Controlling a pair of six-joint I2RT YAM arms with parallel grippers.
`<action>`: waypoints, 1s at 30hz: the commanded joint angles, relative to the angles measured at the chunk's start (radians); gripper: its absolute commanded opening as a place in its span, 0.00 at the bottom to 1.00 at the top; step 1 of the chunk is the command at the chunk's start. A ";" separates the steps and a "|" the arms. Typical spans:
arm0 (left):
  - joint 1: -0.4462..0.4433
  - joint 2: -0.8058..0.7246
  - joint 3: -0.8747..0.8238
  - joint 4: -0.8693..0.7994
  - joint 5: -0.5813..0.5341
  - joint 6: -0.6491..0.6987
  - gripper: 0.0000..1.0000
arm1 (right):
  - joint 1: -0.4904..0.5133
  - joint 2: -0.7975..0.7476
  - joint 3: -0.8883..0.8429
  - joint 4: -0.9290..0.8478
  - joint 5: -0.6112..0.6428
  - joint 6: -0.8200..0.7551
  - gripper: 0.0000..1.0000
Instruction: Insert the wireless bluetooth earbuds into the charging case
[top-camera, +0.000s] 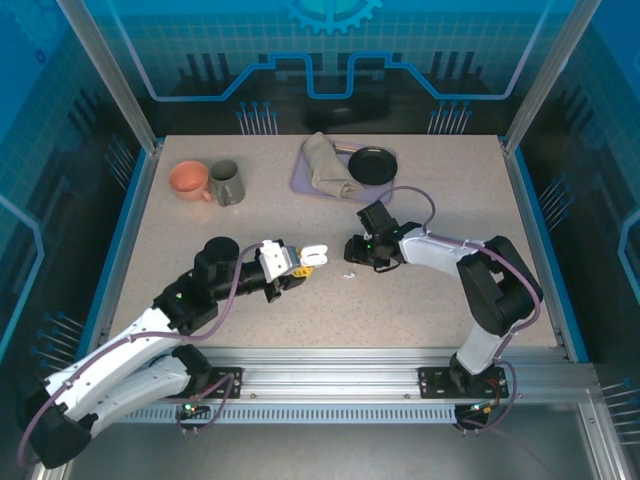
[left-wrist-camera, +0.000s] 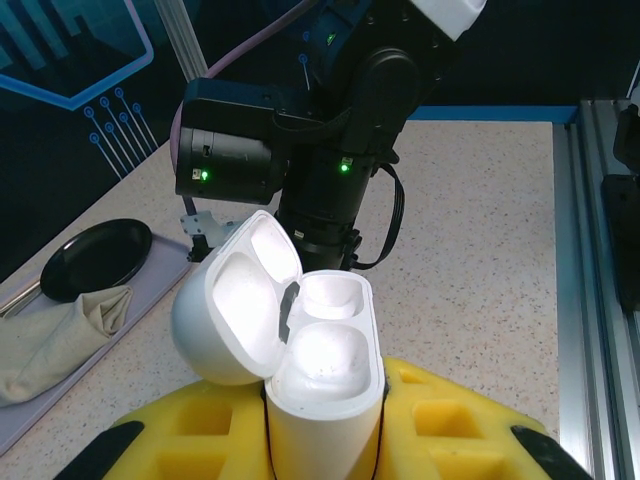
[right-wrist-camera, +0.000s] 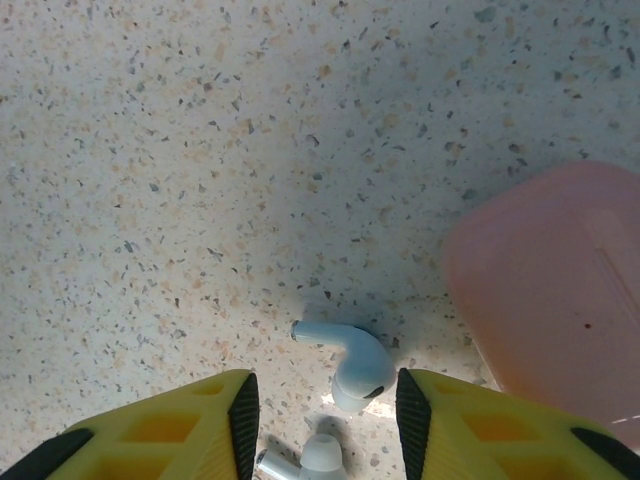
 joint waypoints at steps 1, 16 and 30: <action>-0.007 -0.020 -0.008 -0.005 -0.003 0.003 0.00 | 0.016 0.027 0.026 -0.029 0.020 0.015 0.42; -0.006 -0.016 -0.004 -0.016 -0.003 0.007 0.00 | 0.017 0.080 0.045 -0.044 0.029 0.023 0.38; -0.006 -0.012 0.000 -0.020 -0.006 0.013 0.00 | 0.017 0.102 0.047 -0.054 0.044 0.022 0.32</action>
